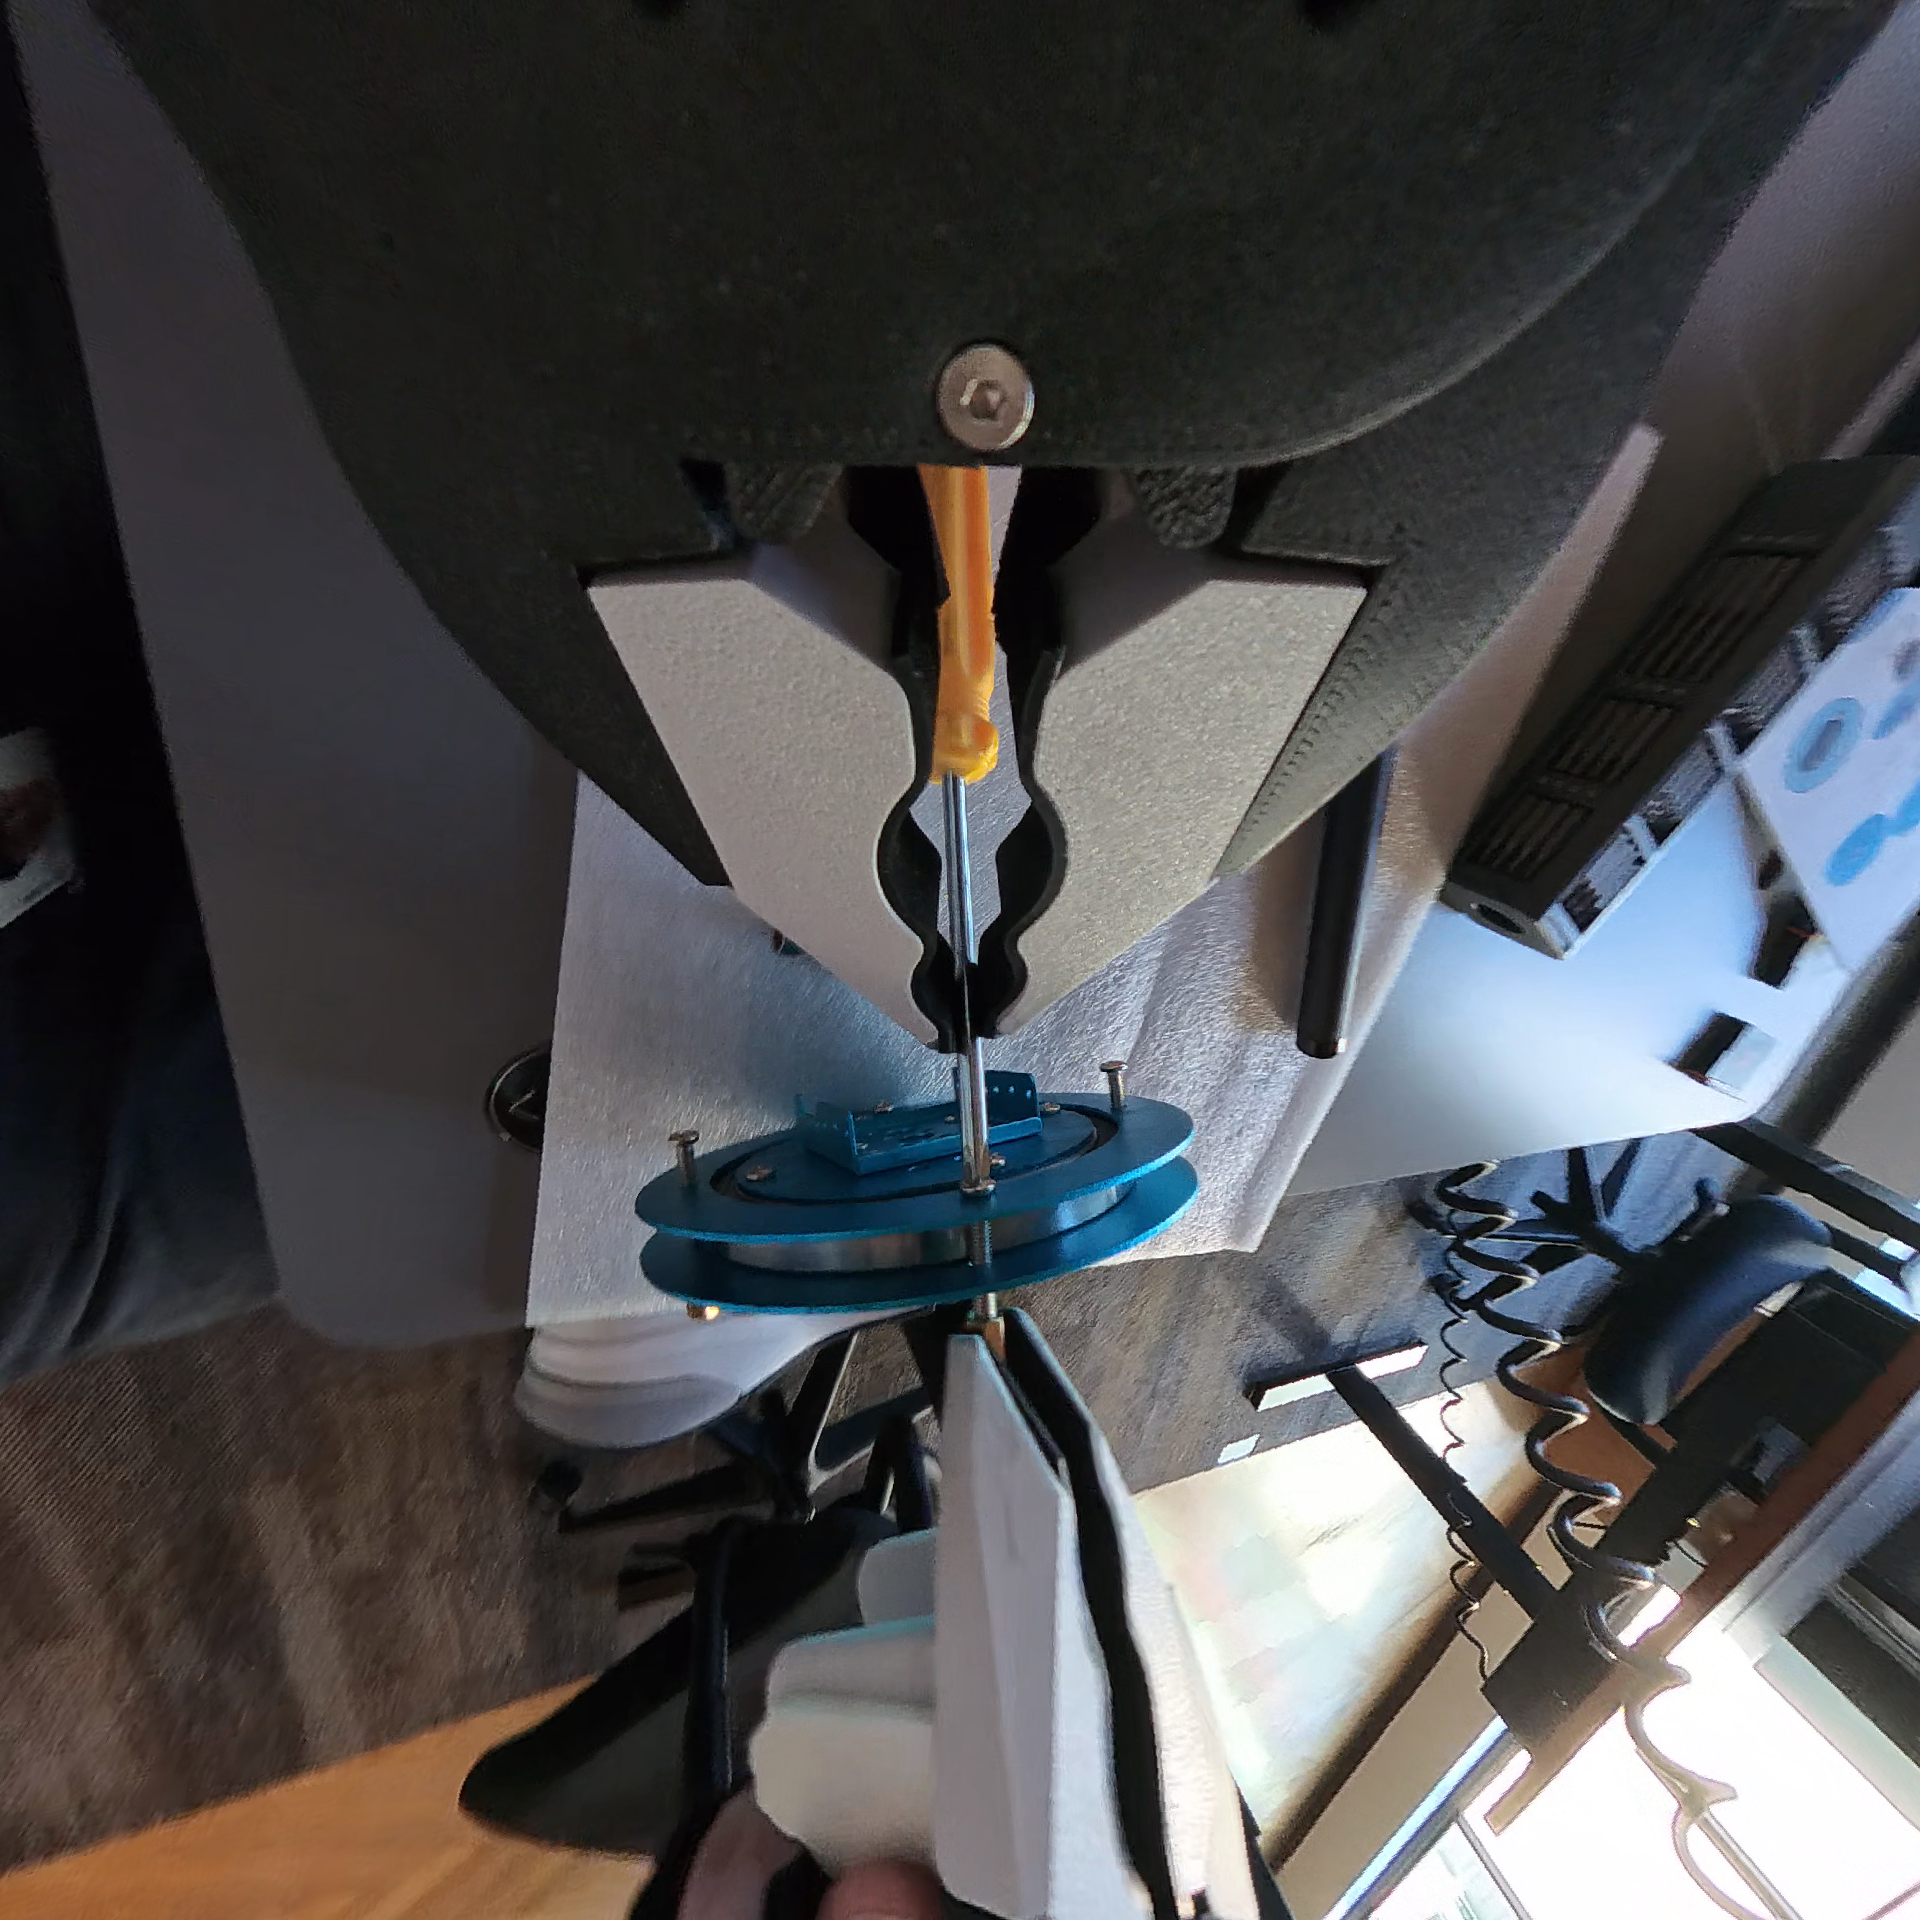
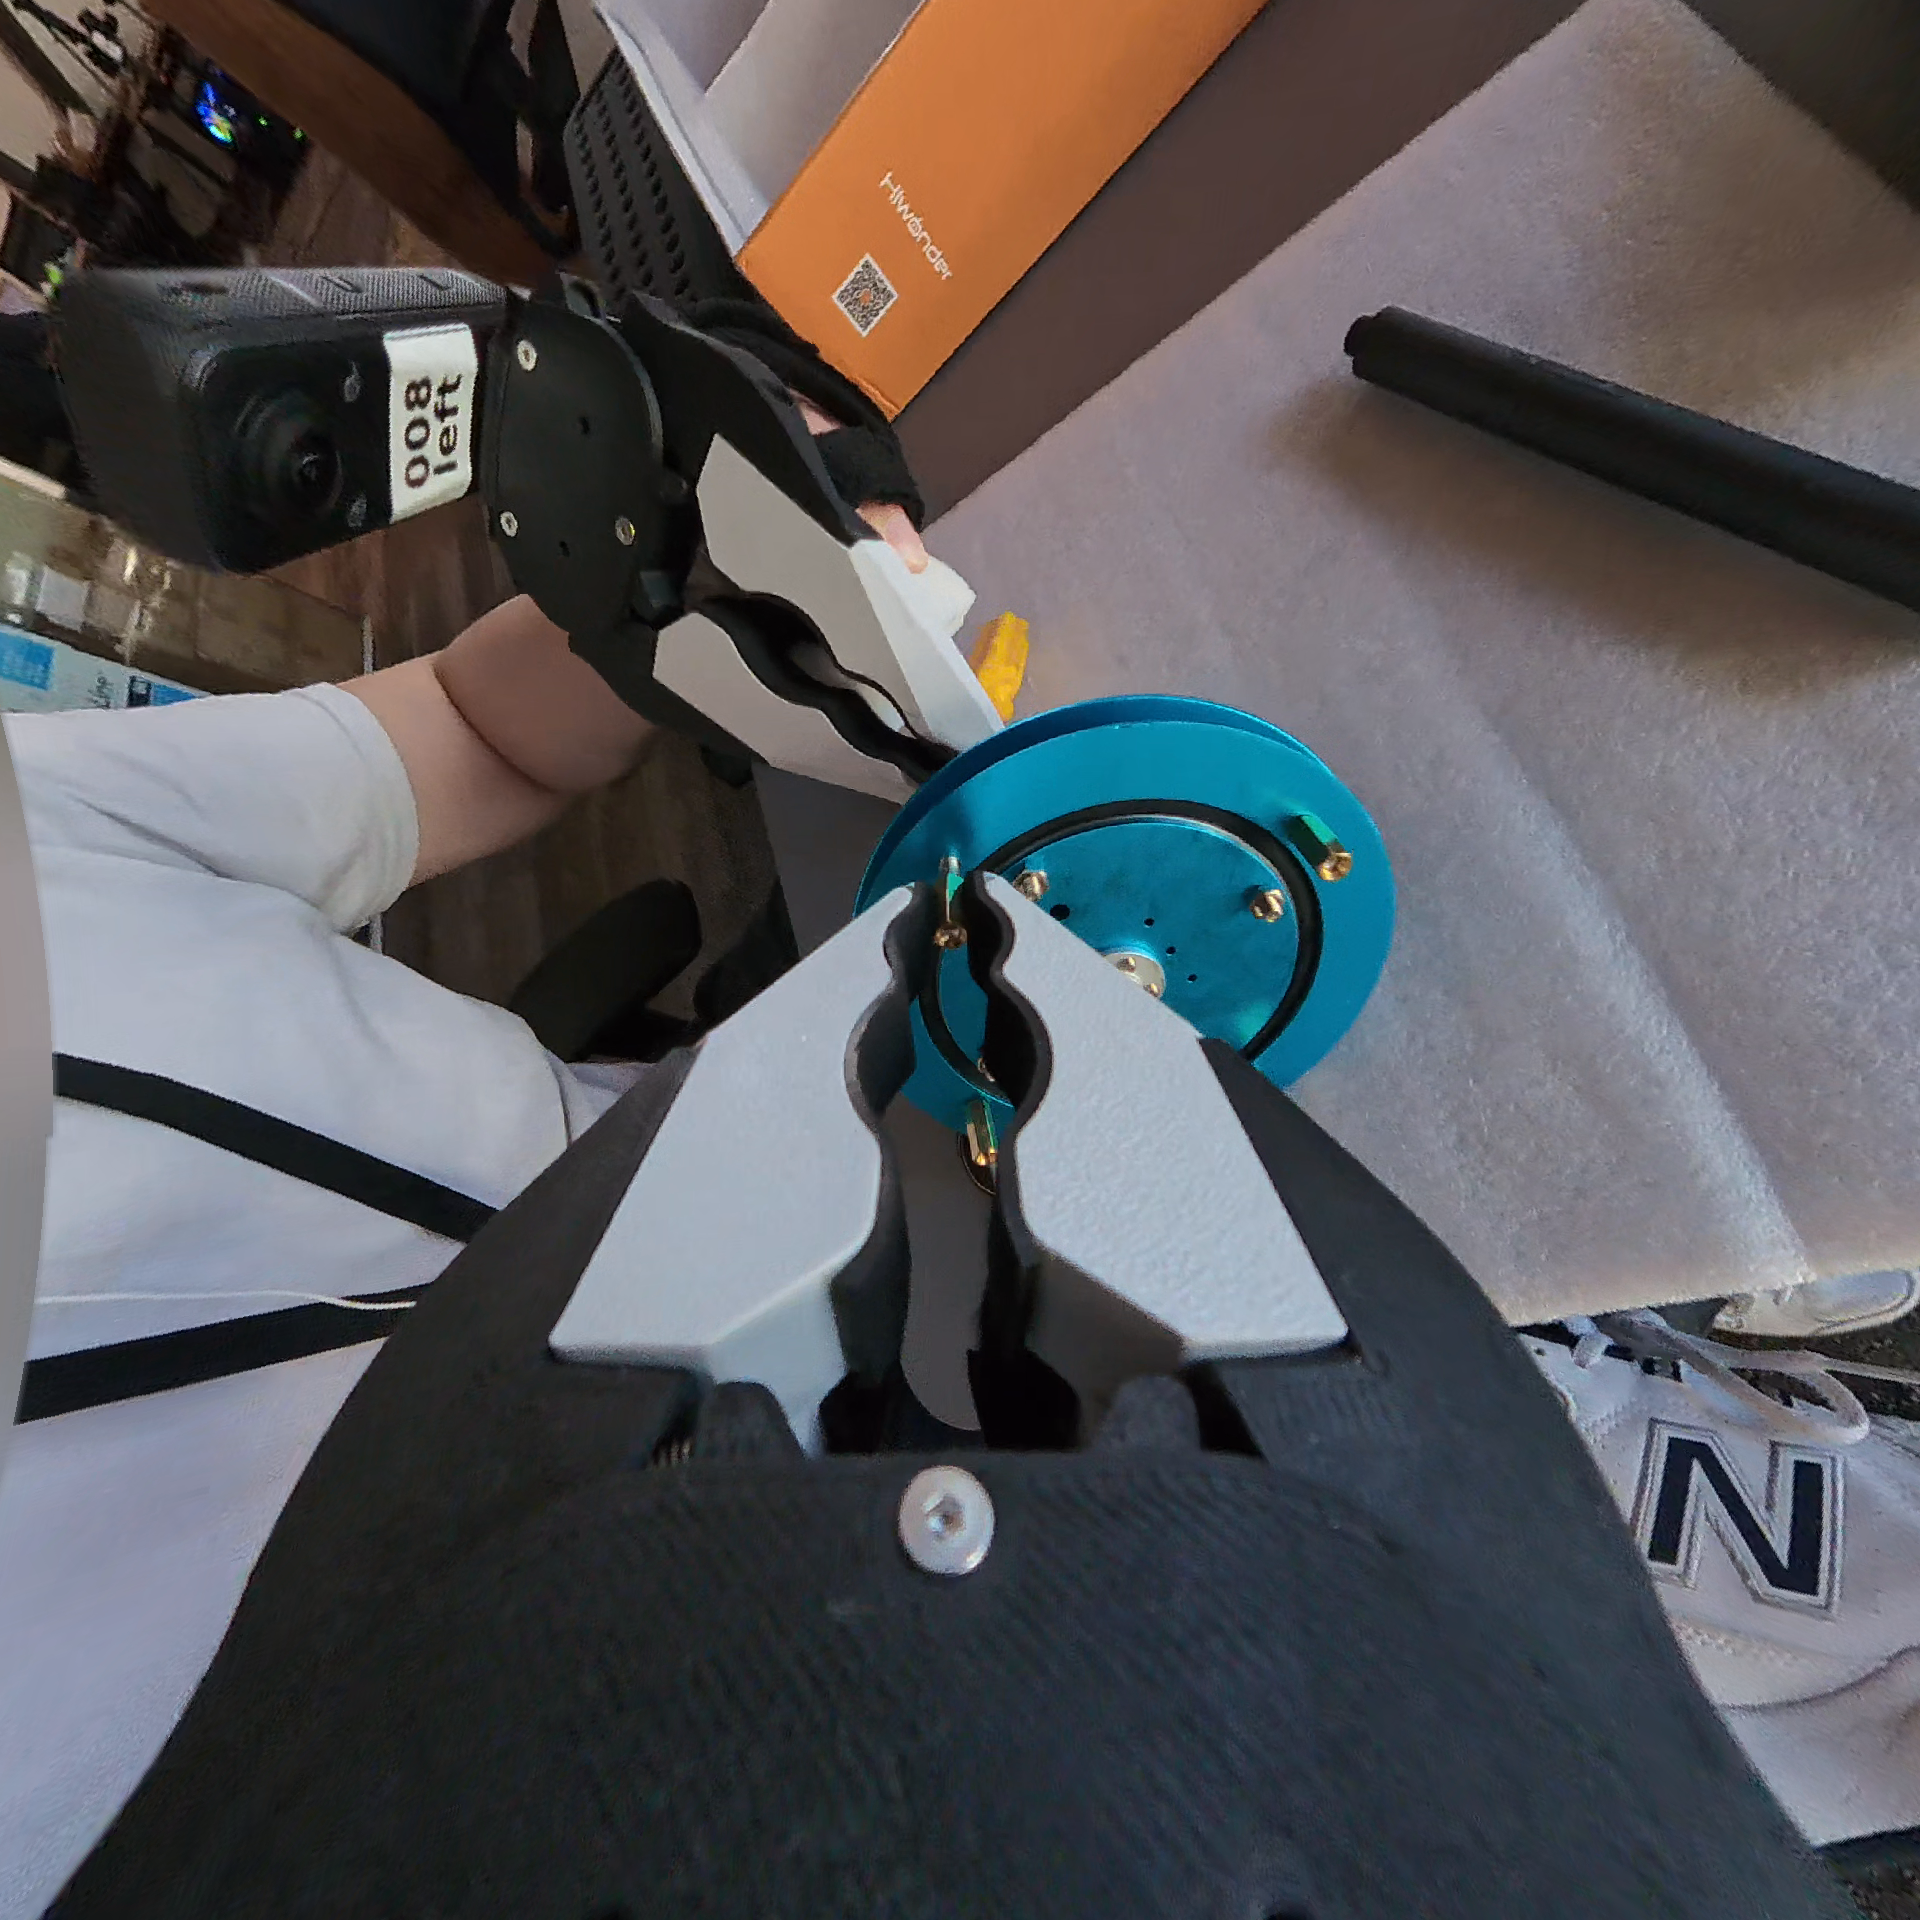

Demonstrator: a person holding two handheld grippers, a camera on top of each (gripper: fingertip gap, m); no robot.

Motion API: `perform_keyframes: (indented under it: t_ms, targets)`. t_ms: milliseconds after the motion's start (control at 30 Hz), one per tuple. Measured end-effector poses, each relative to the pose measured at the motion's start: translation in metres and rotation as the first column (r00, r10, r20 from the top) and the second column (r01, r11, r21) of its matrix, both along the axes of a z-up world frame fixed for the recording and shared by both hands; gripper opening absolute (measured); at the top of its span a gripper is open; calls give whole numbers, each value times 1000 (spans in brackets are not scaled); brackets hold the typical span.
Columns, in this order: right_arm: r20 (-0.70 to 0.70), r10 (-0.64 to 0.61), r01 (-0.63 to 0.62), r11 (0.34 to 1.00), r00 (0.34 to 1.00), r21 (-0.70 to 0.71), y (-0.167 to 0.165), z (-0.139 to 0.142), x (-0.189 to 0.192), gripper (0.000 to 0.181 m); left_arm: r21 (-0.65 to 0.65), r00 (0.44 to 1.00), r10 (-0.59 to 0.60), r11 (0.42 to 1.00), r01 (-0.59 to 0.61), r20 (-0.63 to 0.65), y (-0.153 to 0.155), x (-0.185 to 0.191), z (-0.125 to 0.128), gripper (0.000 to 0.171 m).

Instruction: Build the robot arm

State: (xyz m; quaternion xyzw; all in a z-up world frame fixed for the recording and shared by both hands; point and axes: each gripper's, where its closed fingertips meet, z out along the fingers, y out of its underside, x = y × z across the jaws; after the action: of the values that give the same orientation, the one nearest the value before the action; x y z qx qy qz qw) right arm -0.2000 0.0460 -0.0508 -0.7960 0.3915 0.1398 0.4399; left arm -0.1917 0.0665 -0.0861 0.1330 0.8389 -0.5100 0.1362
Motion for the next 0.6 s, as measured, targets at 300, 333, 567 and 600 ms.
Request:
perform_keyframes:
  t_ms: [300,333,567,600]
  targets:
    - [-147,4,2,999,989,42,3,0,4,5,62,995,21,998,-28,99,2,4,-3,2]
    - [-113,29,-25,999,993,37,3,0,4,5,61,996,22,998,-27,89,3,4,-3,2]
    - [388,293,-271,956,874,-114,-3,8,2,20,49,998,19,999,-22,61,1,1,-2,2]
    - [438,312,-261,950,843,-173,-7,5,5,20,48,998,21,999,-24,60,1,1,-2,2]
